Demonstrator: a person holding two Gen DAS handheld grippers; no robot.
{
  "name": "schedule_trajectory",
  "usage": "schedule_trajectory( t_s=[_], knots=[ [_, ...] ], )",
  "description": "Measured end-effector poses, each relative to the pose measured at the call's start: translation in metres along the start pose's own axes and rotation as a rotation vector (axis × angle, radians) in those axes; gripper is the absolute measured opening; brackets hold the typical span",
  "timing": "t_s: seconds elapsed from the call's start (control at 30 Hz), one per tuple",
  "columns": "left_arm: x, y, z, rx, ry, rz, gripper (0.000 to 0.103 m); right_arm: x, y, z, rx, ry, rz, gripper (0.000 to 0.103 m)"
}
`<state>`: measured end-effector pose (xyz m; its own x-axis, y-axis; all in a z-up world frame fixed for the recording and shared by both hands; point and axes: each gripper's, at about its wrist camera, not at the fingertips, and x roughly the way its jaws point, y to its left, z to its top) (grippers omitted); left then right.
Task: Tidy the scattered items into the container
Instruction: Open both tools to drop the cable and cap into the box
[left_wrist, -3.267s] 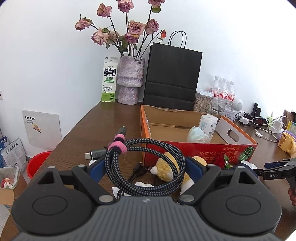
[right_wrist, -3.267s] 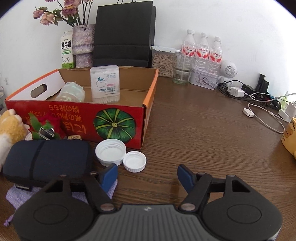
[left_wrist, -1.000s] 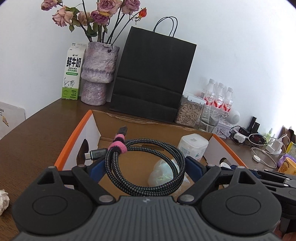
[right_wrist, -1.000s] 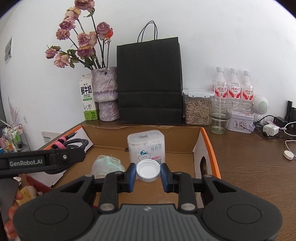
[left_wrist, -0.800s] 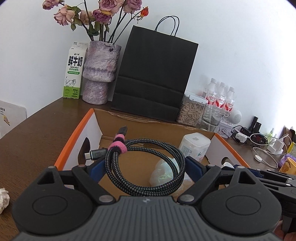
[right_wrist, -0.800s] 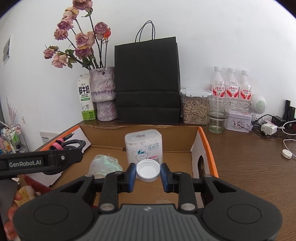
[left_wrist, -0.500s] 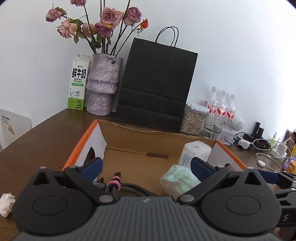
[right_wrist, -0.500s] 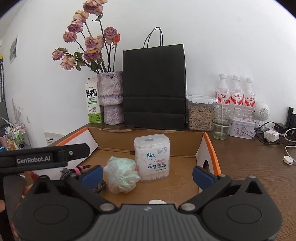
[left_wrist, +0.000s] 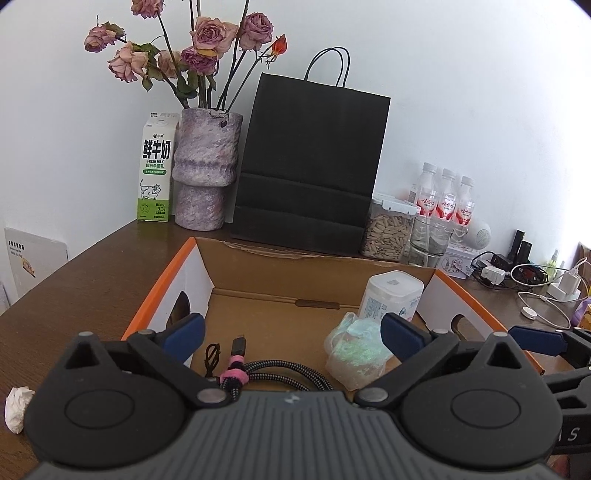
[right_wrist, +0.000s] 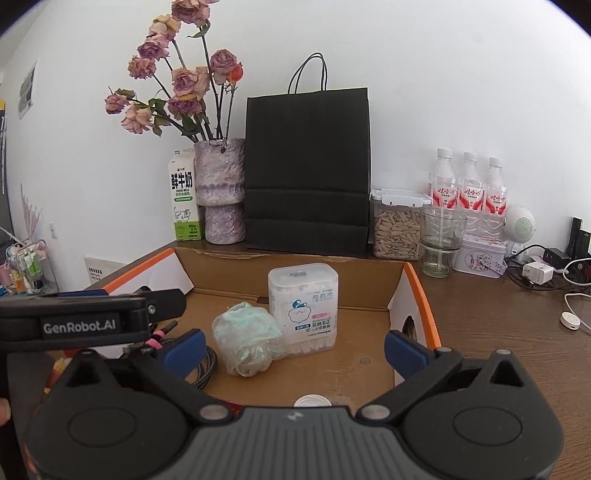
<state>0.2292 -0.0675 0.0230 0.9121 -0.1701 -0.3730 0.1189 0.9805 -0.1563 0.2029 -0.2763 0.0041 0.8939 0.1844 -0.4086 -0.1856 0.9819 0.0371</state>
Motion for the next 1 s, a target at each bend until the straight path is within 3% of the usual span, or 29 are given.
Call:
schedule_trajectory(
  t_s=[0.23, 0.57, 1.0],
  knots=[
    [-0.021, -0.002, 0.004, -0.021, -0.062, 0.012, 0.103, -0.011, 0.002, 0.003, -0.009, -0.008, 0.010, 0.103],
    [-0.074, 0.002, 0.007, -0.020, -0.094, 0.008, 0.103, -0.062, 0.021, 0.004, -0.026, -0.047, 0.029, 0.103],
    [-0.143, 0.032, -0.022, -0.001, -0.077, 0.054, 0.103, -0.122, 0.034, -0.042, -0.055, 0.012, -0.005, 0.103]
  ],
)
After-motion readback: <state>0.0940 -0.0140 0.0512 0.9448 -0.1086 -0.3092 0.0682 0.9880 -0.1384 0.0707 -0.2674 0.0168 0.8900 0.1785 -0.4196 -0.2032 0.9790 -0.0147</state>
